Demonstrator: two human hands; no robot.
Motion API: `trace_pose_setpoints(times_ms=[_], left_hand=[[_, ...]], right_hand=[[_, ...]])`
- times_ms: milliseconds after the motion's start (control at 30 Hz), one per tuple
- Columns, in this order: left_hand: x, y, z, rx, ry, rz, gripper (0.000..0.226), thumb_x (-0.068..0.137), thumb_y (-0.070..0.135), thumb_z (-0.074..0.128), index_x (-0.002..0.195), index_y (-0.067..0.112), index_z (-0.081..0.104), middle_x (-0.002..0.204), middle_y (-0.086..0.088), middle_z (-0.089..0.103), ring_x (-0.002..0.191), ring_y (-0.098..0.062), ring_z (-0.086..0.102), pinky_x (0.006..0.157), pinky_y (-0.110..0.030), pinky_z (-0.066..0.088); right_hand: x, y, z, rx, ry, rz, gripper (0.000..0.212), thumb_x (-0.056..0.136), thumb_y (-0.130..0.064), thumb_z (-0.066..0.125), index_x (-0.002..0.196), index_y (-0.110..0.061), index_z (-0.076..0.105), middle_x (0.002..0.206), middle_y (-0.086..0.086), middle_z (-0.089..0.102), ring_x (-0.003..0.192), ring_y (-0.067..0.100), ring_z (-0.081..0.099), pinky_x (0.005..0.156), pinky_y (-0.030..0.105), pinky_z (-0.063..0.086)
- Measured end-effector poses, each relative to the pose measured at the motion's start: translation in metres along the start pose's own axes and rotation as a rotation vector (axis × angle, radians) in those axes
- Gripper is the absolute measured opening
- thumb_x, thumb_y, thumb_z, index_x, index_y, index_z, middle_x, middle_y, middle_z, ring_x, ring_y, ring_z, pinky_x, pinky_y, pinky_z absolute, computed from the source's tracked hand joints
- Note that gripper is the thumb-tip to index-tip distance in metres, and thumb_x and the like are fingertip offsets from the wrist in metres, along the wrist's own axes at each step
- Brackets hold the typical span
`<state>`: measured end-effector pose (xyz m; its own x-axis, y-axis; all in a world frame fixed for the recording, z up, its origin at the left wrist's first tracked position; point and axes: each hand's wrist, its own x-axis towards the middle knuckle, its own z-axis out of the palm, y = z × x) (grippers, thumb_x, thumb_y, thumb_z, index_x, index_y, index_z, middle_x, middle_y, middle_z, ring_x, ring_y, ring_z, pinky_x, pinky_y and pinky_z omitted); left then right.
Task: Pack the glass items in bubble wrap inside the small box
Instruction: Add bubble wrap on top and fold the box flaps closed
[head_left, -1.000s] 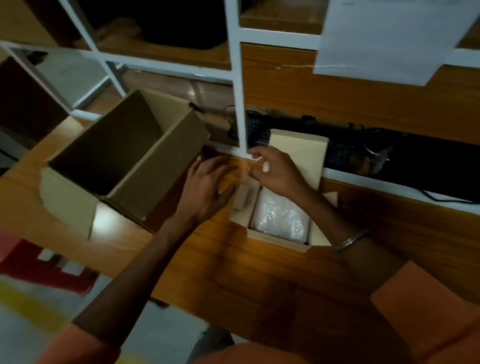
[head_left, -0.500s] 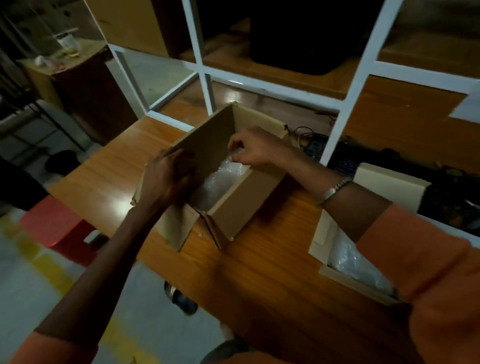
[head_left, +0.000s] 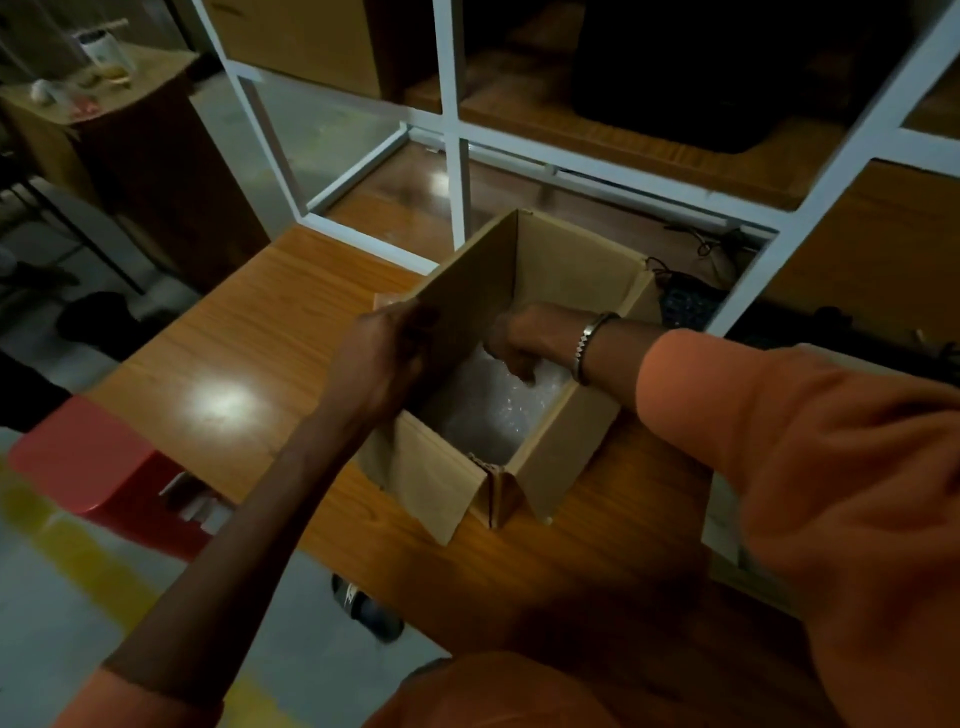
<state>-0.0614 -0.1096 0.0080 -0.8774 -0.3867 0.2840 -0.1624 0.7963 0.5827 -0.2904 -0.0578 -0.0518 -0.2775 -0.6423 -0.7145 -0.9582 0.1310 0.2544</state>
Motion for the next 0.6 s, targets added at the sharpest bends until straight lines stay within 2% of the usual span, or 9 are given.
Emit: trace_pose_setpoints(times_ms=[33,67,133,200,267,333,400,500,600], left_hand=[[0.001,-0.003,0.001,0.005,-0.003,0.003,0.039,0.101,0.007,0.063,0.14,0.009,0.065,0.133,-0.005,0.071,0.114,-0.011,0.068,0.092,-0.022,0.055],[0.002,-0.004,0.002,0.015,-0.011,0.0,0.039,0.101,0.01,0.064,0.14,0.01,0.065,0.134,-0.005,0.072,0.114,-0.011,0.068,0.092,-0.023,0.055],[0.007,-0.006,0.003,0.025,-0.036,-0.016,0.041,0.102,0.017,0.066,0.142,0.013,0.063,0.136,-0.005,0.071,0.114,-0.01,0.068,0.094,-0.029,0.06],[0.014,-0.003,0.003,0.017,-0.101,-0.042,0.047,0.102,0.032,0.067,0.145,0.014,0.061,0.139,-0.006,0.069,0.116,-0.013,0.069,0.095,-0.039,0.062],[0.025,0.005,0.002,0.021,-0.214,-0.09,0.065,0.099,0.051,0.065,0.153,0.016,0.051,0.149,-0.009,0.061,0.125,-0.021,0.065,0.099,-0.046,0.06],[0.036,0.021,0.003,-0.007,-0.316,-0.142,0.08,0.097,0.053,0.07,0.163,0.022,0.037,0.159,-0.007,0.048,0.137,-0.024,0.054,0.105,-0.044,0.053],[0.042,0.042,0.008,-0.138,-0.344,-0.173,0.083,0.094,0.05,0.074,0.163,0.028,0.034,0.156,0.005,0.047,0.137,-0.015,0.05,0.105,-0.037,0.047],[0.046,0.074,0.014,-0.456,-0.351,-0.18,0.057,0.092,0.053,0.069,0.142,0.025,0.061,0.138,0.012,0.065,0.124,-0.004,0.063,0.113,-0.045,0.051],[0.047,0.106,0.018,-0.766,-0.349,-0.203,0.039,0.106,0.045,0.061,0.128,0.015,0.07,0.129,-0.004,0.073,0.125,-0.019,0.068,0.118,-0.056,0.045]], right_hand=[[-0.009,0.001,-0.002,0.017,0.036,-0.007,0.04,0.077,-0.031,0.092,0.099,-0.012,0.065,0.105,0.006,0.073,0.091,0.026,0.068,0.083,0.038,0.059],[-0.015,0.005,-0.005,0.045,0.077,-0.006,0.032,0.08,-0.024,0.091,0.091,-0.013,0.062,0.087,0.003,0.069,0.082,0.024,0.066,0.078,0.038,0.06],[-0.032,0.017,-0.013,0.114,0.147,0.0,0.032,0.077,-0.021,0.092,0.098,-0.011,0.07,0.077,0.001,0.068,0.075,0.023,0.07,0.077,0.04,0.064],[-0.049,0.033,-0.025,0.268,0.198,-0.011,0.035,0.075,-0.022,0.093,0.104,-0.014,0.075,0.079,0.001,0.074,0.076,0.021,0.073,0.078,0.038,0.065],[-0.078,0.05,-0.036,0.438,0.241,-0.076,0.022,0.077,-0.019,0.091,0.093,-0.022,0.076,0.081,-0.003,0.075,0.081,0.018,0.071,0.078,0.038,0.06],[-0.113,0.063,-0.043,0.57,0.289,-0.149,0.016,0.081,-0.019,0.088,0.088,-0.027,0.075,0.088,-0.008,0.073,0.087,0.012,0.066,0.079,0.037,0.055],[-0.148,0.073,-0.041,0.682,0.343,-0.169,0.014,0.086,-0.022,0.083,0.098,-0.024,0.076,0.099,-0.008,0.072,0.094,0.007,0.064,0.078,0.03,0.049],[-0.186,0.096,-0.021,0.895,0.491,-0.171,0.024,0.089,-0.016,0.08,0.112,-0.009,0.074,0.11,0.005,0.073,0.1,0.01,0.066,0.088,0.031,0.052],[-0.222,0.12,0.014,1.223,0.655,-0.224,0.019,0.088,-0.01,0.076,0.102,-0.001,0.067,0.105,0.014,0.072,0.101,0.018,0.065,0.096,0.042,0.051]])
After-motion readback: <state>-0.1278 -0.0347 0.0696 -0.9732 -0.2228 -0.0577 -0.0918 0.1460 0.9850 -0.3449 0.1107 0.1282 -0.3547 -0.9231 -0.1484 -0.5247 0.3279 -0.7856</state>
